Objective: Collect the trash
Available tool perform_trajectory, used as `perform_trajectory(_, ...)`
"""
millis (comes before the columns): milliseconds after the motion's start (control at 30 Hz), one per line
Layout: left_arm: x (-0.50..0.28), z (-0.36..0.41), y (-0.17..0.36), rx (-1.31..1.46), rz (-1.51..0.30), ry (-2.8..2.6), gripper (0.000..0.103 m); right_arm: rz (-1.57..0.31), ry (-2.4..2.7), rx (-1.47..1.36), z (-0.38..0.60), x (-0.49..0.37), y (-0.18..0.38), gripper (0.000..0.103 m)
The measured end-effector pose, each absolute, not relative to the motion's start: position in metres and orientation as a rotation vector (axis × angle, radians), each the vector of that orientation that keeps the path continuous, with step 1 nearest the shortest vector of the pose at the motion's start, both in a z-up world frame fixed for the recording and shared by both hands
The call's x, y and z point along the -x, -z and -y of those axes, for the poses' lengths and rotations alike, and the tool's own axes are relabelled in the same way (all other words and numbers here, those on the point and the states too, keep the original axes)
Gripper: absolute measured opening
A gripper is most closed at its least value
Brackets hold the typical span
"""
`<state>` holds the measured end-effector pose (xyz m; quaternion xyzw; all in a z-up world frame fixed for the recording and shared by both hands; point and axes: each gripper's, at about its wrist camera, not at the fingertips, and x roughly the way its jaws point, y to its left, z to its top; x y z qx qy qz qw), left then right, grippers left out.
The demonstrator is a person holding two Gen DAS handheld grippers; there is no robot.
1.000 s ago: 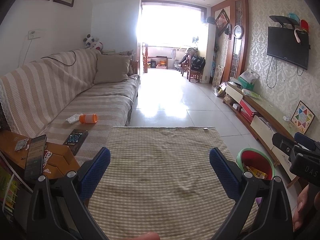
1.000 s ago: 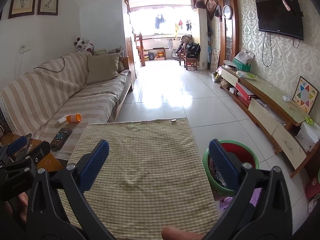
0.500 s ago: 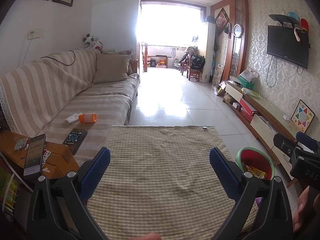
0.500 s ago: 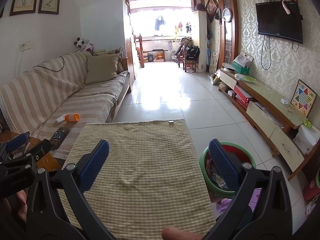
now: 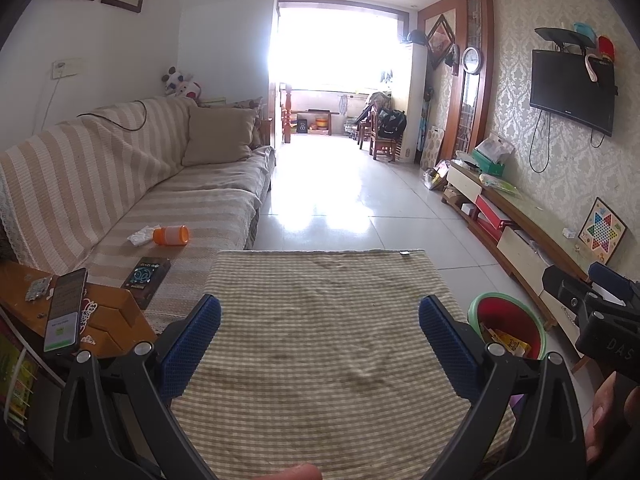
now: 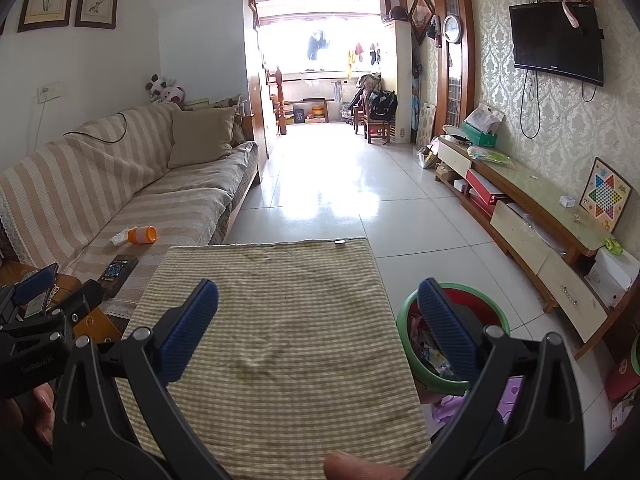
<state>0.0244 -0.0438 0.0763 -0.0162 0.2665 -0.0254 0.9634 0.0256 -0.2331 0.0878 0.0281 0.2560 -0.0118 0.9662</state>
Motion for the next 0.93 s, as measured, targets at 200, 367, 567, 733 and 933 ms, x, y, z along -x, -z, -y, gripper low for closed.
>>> perform_trajectory(200, -0.0238, 0.0448, -0.0759, 0.029, -0.539, 0.057, 0.095, -0.518, 0.026, -0.057, 0.2334, -0.0247, -0.0876, 0.098)
perform_trajectory(367, -0.0238, 0.0448, -0.0762, 0.029, -0.539, 0.059, 0.095, -0.519, 0.025, -0.059, 0.2329, -0.0245, -0.0875, 0.098)
perform_trajectory(567, -0.0214, 0.0437, -0.0779, 0.040, -0.523, 0.062, 0.095, -0.520, 0.026, -0.057, 0.2333, -0.0250, -0.0879, 0.098)
perform_trajectory(733, -0.0234, 0.0448, -0.0803, 0.037, -0.526, 0.078, 0.095, -0.517, 0.025, -0.057, 0.2334, -0.0249, -0.0882, 0.098)
perform_trajectory(933, -0.0255, 0.0448, -0.0789, 0.032, -0.530, 0.073, 0.095, -0.520, 0.026, -0.058, 0.2333, -0.0250, -0.0872, 0.098)
